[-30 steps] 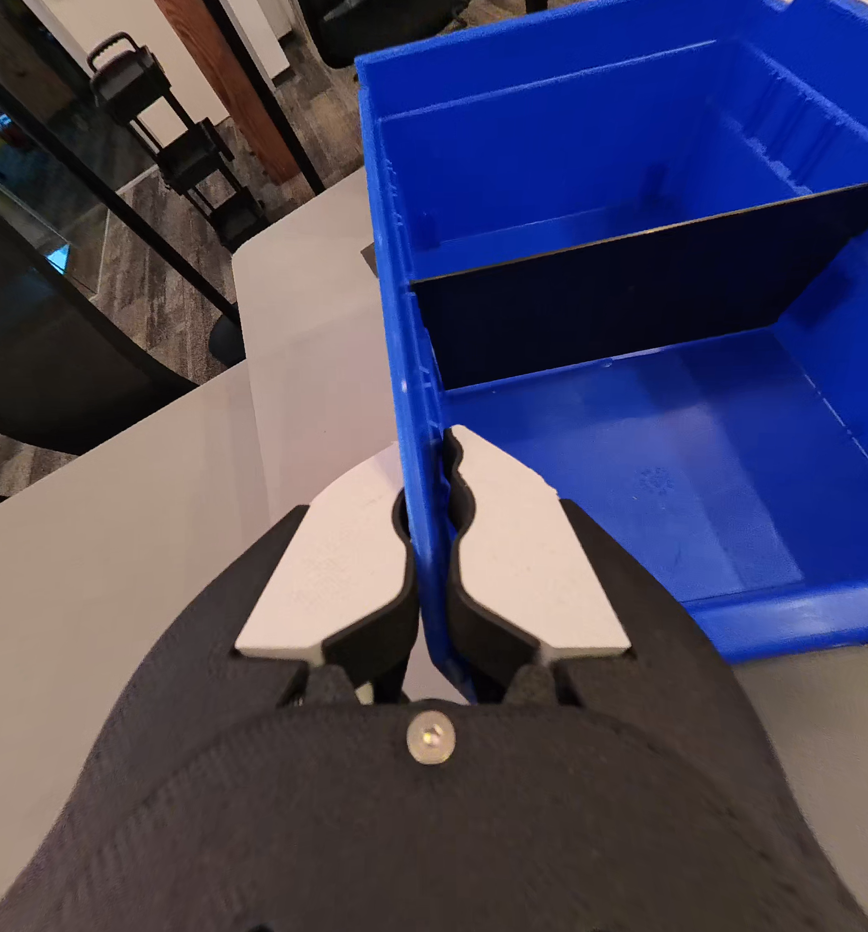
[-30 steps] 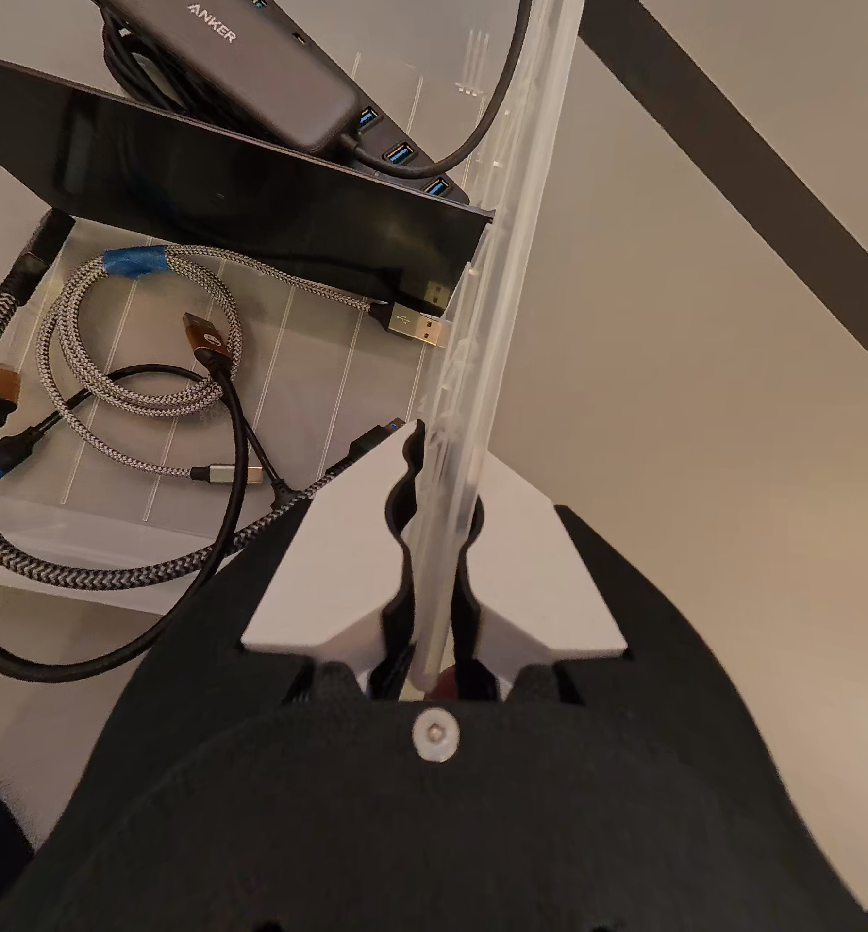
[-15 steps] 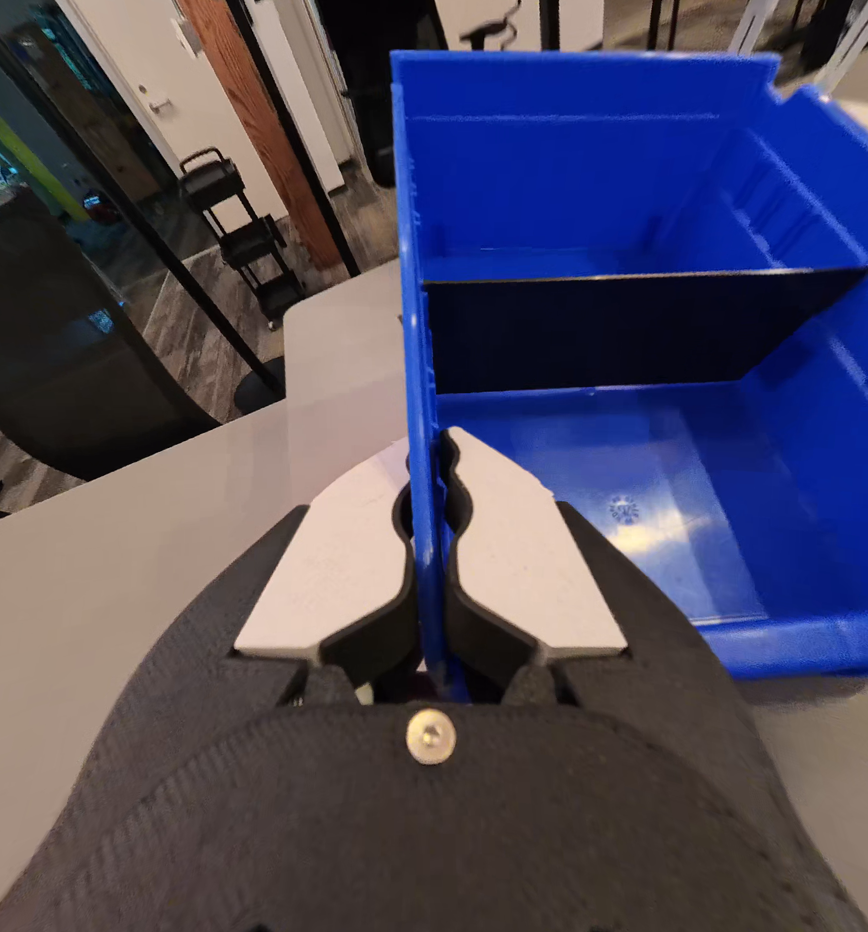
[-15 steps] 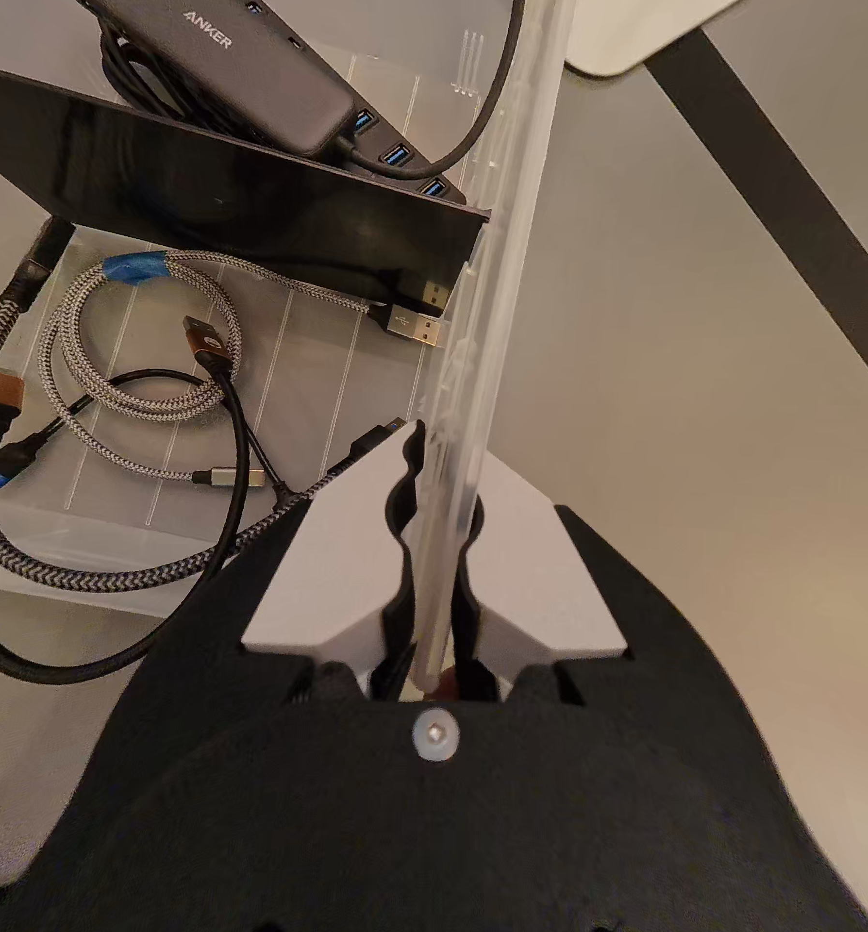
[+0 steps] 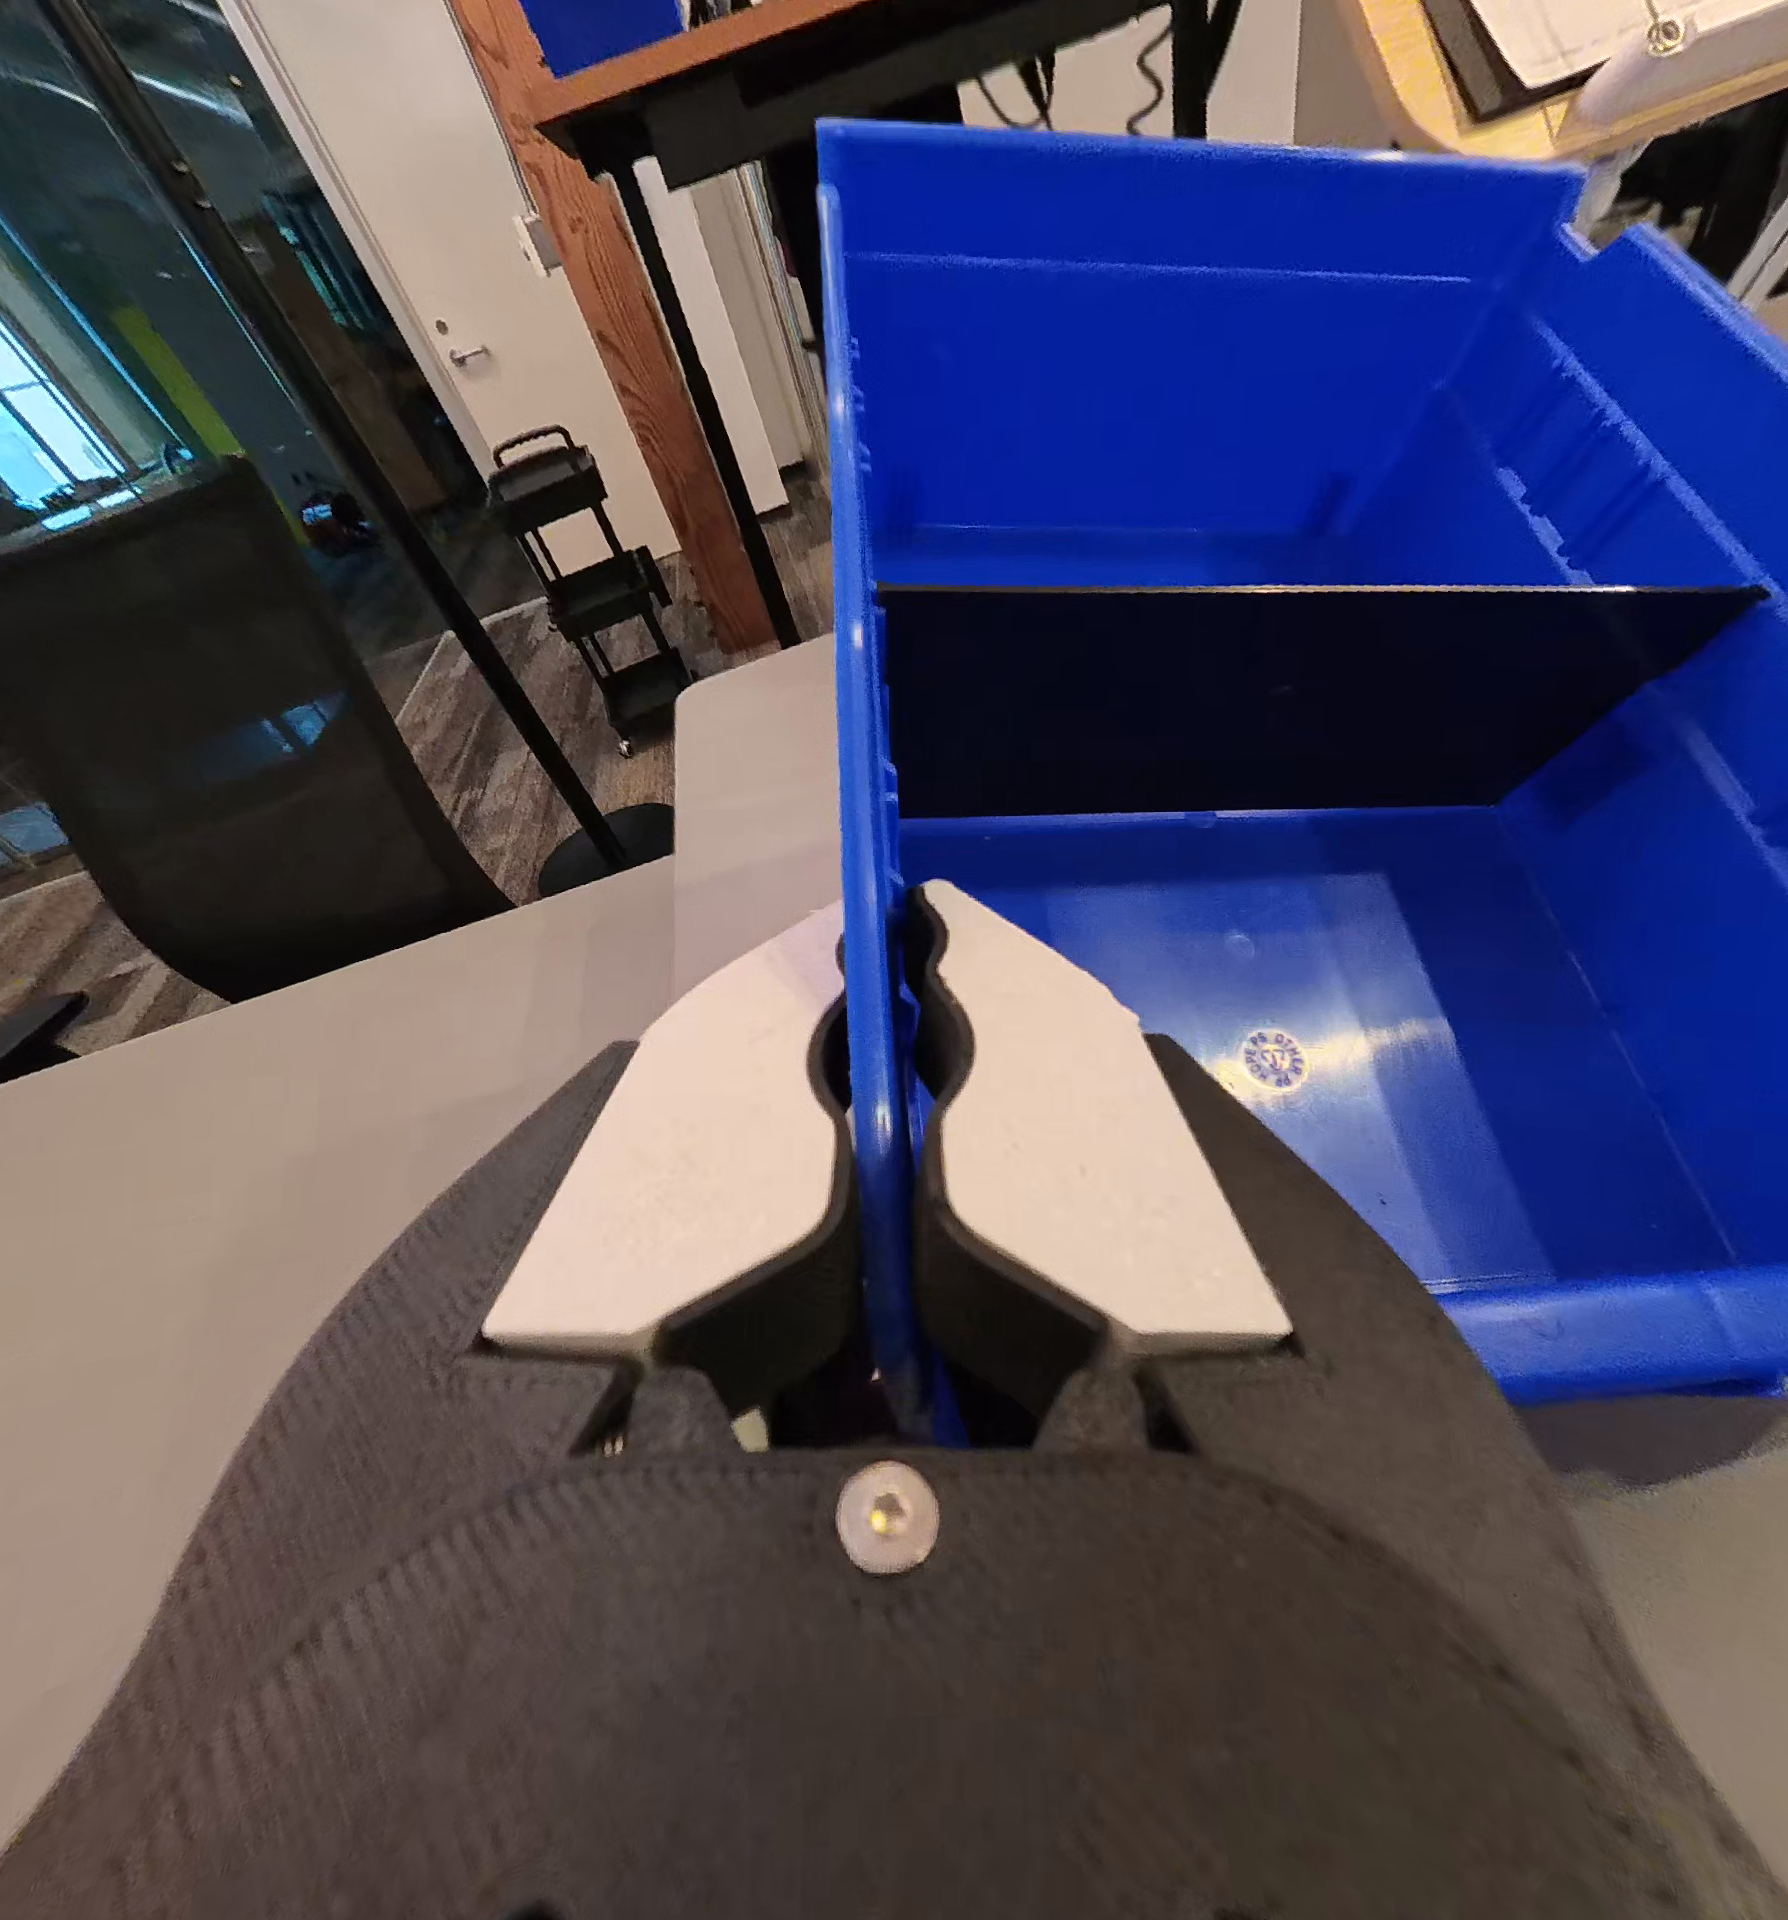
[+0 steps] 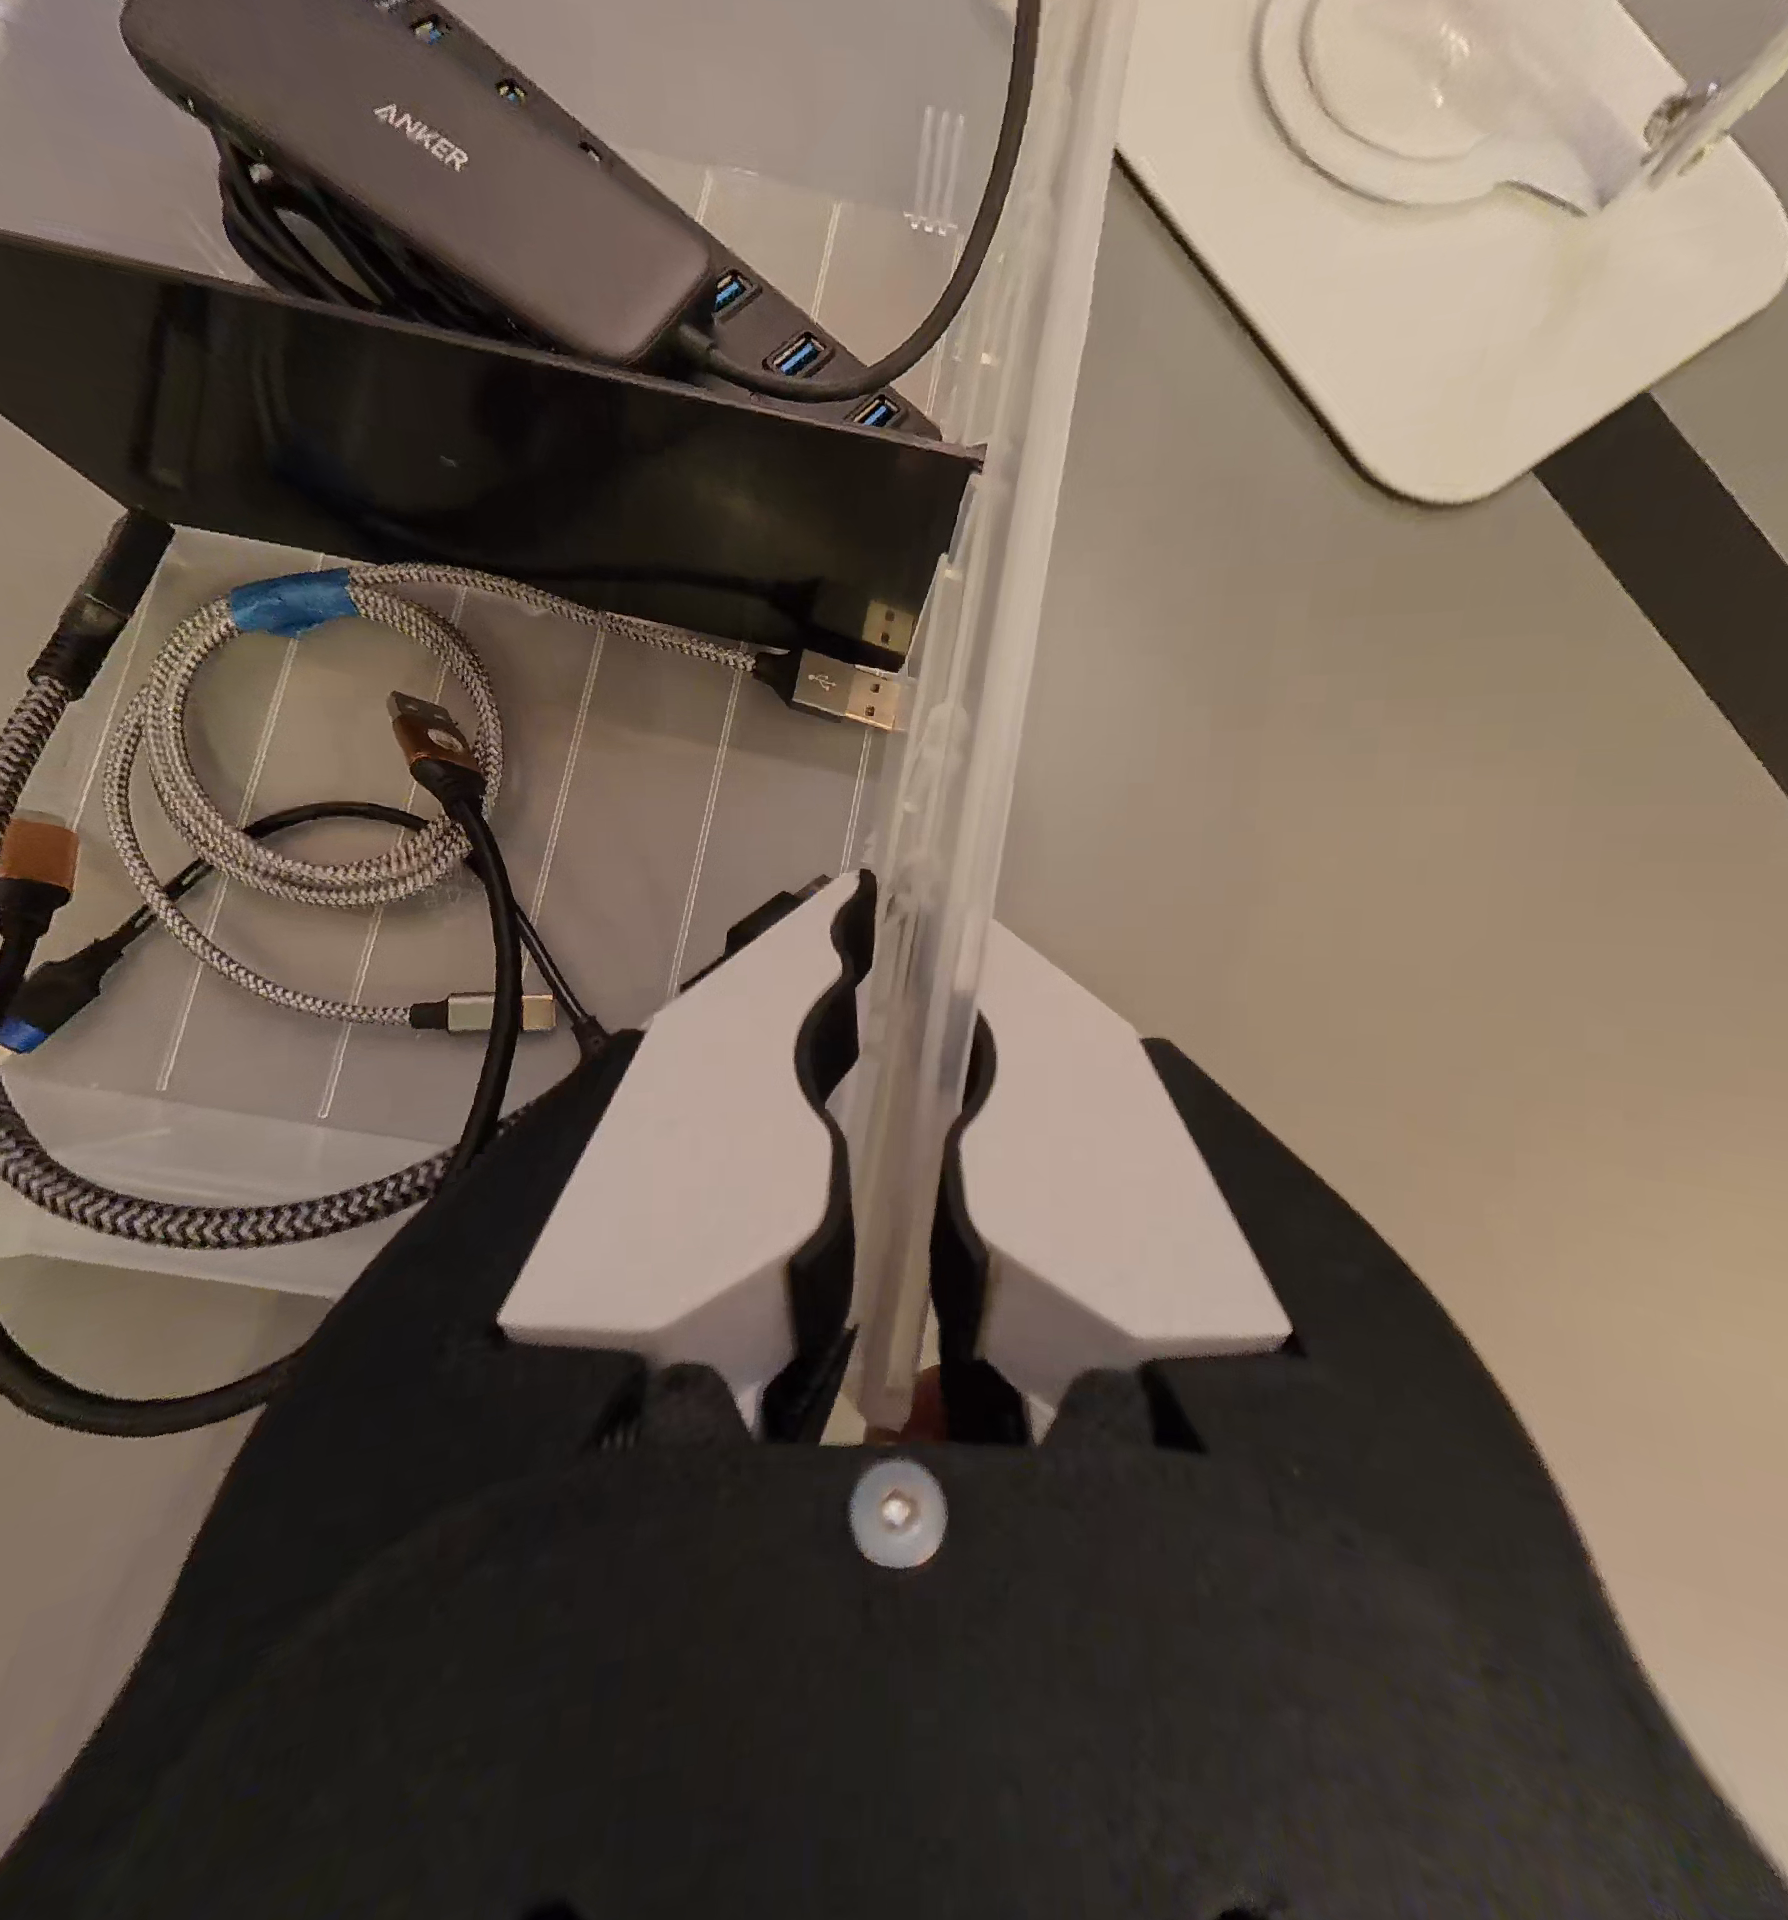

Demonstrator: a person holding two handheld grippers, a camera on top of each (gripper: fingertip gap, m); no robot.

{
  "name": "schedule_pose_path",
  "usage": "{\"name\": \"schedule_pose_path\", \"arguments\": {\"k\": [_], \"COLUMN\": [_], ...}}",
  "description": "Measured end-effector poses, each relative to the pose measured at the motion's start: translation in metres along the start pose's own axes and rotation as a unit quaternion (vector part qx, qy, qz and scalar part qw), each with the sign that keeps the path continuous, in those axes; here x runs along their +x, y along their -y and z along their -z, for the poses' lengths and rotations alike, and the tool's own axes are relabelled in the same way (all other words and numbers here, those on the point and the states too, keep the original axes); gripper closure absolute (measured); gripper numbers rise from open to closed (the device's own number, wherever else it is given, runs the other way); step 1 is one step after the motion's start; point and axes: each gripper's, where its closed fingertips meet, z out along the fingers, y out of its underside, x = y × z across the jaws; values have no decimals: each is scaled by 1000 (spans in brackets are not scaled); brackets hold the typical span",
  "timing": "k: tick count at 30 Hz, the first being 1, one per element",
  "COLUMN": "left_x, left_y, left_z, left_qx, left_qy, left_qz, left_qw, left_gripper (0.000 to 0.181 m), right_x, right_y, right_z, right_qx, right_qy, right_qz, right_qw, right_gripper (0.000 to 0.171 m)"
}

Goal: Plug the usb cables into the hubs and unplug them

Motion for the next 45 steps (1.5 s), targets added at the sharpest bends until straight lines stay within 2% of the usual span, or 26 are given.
{"name": "schedule_pose_path", "arguments": {"k": [4, 8, 14, 16, 18, 20, 23, 27, 31, 36, 45], "left_x": [-9, -21, -27, -27, -27, -24, -20, -11, 1, 15, 17], "left_y": [6, 14, 26, 30, 34, 36, 40, 47, 54, 59, 66], "left_z": [9, 20, 42, 49, 54, 59, 65, 69, 70, 73, 85], "left_qx": [19, 39, 57, 64, 70, 76, 84, 95, 104, 105, 116], "left_qy": [14, 26, 27, 30, 30, 26, 20, 8, -5, -12, -9], "left_qz": [13, 31, 48, 54, 57, 61, 70, 84, 96, 94, 105], "left_qw": [1000, 998, 997, 996, 995, 995, 994, 992, 990, 990, 988], "left_gripper": [178, 178, 177, 177, 177, 177, 177, 177, 177, 177, 177], "right_x": [-9, -27, -72, -91, -103, -112, -113, -105, -111, -122, -153], "right_y": [22, 39, 54, 56, 58, 60, 44, 8, 6, 17, 58], "right_z": [-14, -24, -24, -20, -12, 3, 23, 24, 19, 5, -28], "right_qx": [25, 40, 82, 93, 116, 145, 153, 115, 137, 145, 145], "right_qy": [-9, 11, 79, 109, 132, 162, 165, 152, 166, 154, 123], "right_qz": [-6, -14, -46, -42, -38, -24, 72, 182, 221, 244, 211], "right_qw": [1000, 999, 992, 989, 984, 976, 972, 965, 951, 947, 959], "right_gripper": [166, 150, 113, 92, 87, 74, 77, 87, 100, 107, 107]}}
